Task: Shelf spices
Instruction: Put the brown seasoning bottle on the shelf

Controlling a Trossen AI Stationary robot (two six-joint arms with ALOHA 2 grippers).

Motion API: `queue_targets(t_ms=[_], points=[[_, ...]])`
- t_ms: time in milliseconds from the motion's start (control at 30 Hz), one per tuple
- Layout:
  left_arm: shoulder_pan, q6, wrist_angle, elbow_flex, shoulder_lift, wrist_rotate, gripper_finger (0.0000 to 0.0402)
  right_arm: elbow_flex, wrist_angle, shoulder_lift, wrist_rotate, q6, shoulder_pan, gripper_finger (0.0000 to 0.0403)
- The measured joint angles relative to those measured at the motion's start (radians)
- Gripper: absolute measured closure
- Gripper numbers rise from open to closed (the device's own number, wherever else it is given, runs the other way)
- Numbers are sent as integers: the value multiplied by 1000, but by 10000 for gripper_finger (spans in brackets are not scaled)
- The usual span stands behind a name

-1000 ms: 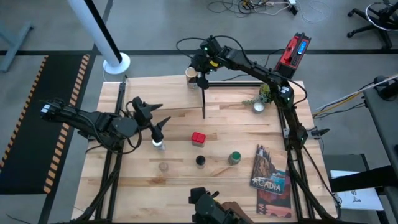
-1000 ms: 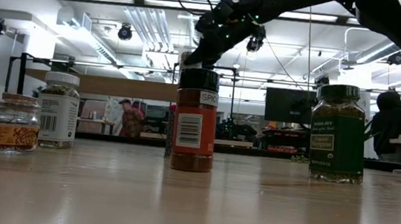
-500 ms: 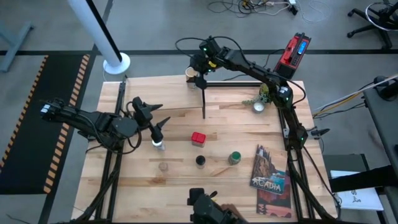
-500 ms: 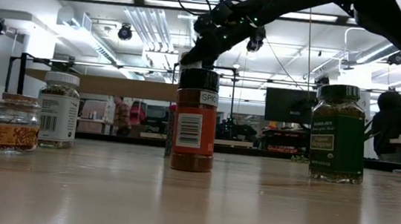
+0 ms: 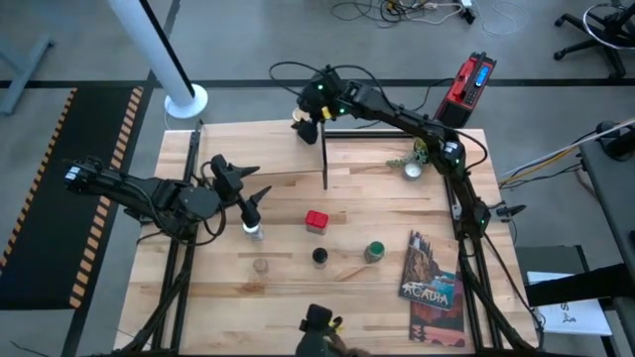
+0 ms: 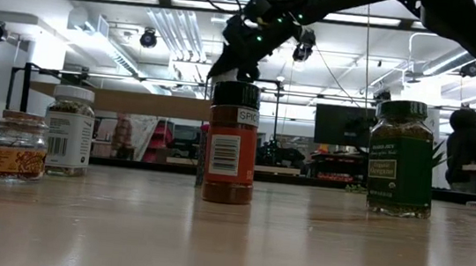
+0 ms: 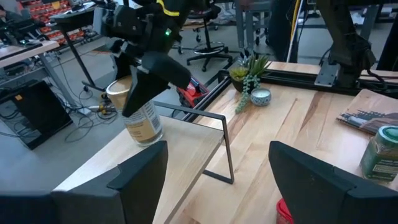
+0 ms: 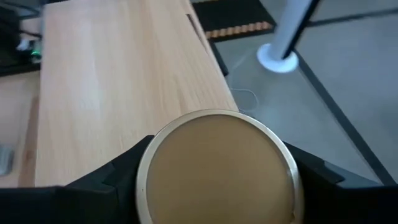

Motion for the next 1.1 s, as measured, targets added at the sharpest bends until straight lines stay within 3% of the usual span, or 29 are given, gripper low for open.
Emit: queue_targets(t_ms=[433,800,1100], points=[[9,-96,2,0,0,-124,149,30,7,2,295,352,58,147],[9,-96,1,0,0,-124,159,29,16,18,455,558,67,150],[9,-146,-9,0,0,-97,161,30,77,60,674,638,115,150]])
